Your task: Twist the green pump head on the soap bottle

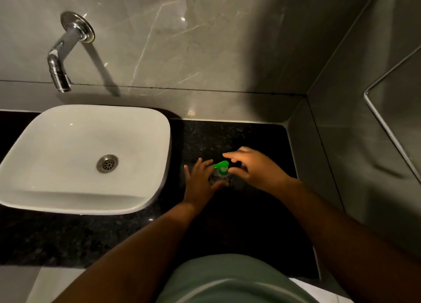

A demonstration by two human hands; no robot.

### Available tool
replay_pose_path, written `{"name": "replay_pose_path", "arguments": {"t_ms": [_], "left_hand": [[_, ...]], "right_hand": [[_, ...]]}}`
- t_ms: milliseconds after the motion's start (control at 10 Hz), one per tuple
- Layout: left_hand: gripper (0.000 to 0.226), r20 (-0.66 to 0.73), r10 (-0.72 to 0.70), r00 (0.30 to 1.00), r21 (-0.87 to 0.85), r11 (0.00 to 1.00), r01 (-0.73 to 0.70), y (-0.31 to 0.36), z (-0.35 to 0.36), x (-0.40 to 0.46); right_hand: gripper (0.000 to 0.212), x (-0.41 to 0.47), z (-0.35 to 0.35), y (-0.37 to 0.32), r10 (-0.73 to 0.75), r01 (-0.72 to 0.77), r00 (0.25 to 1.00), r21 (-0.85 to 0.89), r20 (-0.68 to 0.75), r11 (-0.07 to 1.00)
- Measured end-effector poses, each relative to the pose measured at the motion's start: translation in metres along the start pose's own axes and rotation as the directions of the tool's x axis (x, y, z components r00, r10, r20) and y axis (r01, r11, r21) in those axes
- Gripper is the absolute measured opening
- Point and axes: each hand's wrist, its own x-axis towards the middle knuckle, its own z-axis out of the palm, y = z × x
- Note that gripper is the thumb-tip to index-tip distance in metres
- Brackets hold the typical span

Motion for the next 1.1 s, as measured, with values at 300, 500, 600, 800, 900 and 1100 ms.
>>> {"name": "replay_pose_path", "arguments": {"t_ms": [300,500,600,800,900,1100], "left_hand": [[0.065,0.033,0.001,0.999,0.062,0.998,-0.003,0.001,-0.003,0.001],[0.062,0.037,0.000,0.999,0.089,0.996,-0.003,0.004,-0.006,0.001],[0.062,0.041,-0.012,0.999,0.082,0.997,0.009,0.004,-0.007,0.000],[0.062,0.049,-0.010,0.999,0.056,0.998,0.007,0.006,-0.009,-0.002],[0.061,0.064,-0.005,0.998,0.054,0.999,0.001,0.006,-0.009,-0.003],[0.066,0.083,-0.037,0.996,0.063,0.998,0.032,0.008,-0.011,-0.004]], "right_hand": [[0.024,0.040,-0.027,-0.026,-0.182,0.362,0.888,-0.398,0.422,0.843],[0.020,0.046,-0.040,-0.030,-0.301,0.542,0.765,-0.316,0.569,0.778],[0.020,0.046,-0.042,-0.033,-0.319,0.582,0.740,-0.327,0.593,0.745],[0.021,0.050,-0.044,-0.032,-0.337,0.613,0.717,-0.320,0.610,0.723],[0.021,0.052,-0.041,-0.029,-0.350,0.637,0.701,-0.324,0.621,0.700],[0.058,0.047,-0.039,-0.019,-0.261,0.407,0.840,-0.235,0.475,0.882]]}}
